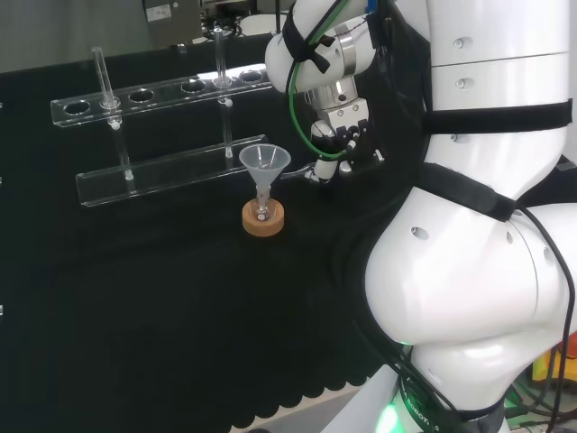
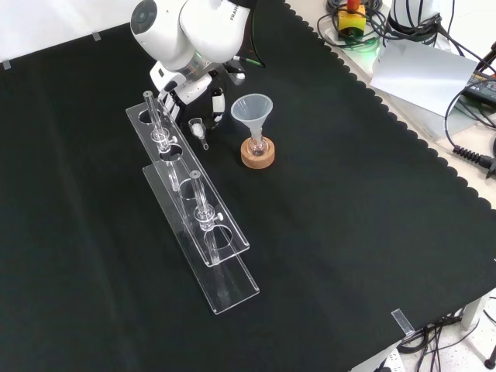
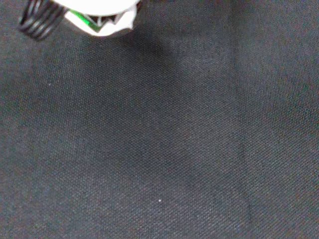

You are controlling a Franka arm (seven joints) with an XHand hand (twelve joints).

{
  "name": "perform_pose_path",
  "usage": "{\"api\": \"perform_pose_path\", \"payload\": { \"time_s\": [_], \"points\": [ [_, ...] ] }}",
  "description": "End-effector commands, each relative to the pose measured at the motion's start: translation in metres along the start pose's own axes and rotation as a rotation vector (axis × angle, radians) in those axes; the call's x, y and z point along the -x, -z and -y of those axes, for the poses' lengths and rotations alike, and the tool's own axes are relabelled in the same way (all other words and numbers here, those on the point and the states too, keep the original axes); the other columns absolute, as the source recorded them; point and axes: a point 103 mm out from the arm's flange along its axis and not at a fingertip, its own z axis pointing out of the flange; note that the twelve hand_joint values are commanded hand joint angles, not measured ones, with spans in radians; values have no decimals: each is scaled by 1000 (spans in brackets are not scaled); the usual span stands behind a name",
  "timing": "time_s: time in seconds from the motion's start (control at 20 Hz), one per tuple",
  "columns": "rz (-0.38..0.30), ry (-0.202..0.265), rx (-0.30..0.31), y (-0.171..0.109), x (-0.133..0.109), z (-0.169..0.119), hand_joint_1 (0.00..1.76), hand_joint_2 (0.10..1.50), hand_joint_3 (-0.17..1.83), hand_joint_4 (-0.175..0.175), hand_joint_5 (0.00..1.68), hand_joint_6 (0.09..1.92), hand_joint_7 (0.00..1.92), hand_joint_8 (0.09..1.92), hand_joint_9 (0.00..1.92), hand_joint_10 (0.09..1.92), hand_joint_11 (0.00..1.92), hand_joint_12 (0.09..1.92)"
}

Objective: Pick up the weighing funnel.

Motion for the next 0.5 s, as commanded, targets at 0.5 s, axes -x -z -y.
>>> {"api": "perform_pose_path", "payload": {
  "time_s": [0.5],
  "points": [
    [5,18,1,-2,-2,-3,882,619,732,-69,537,629,400,742,623,612,302,1361]
  ]
}}
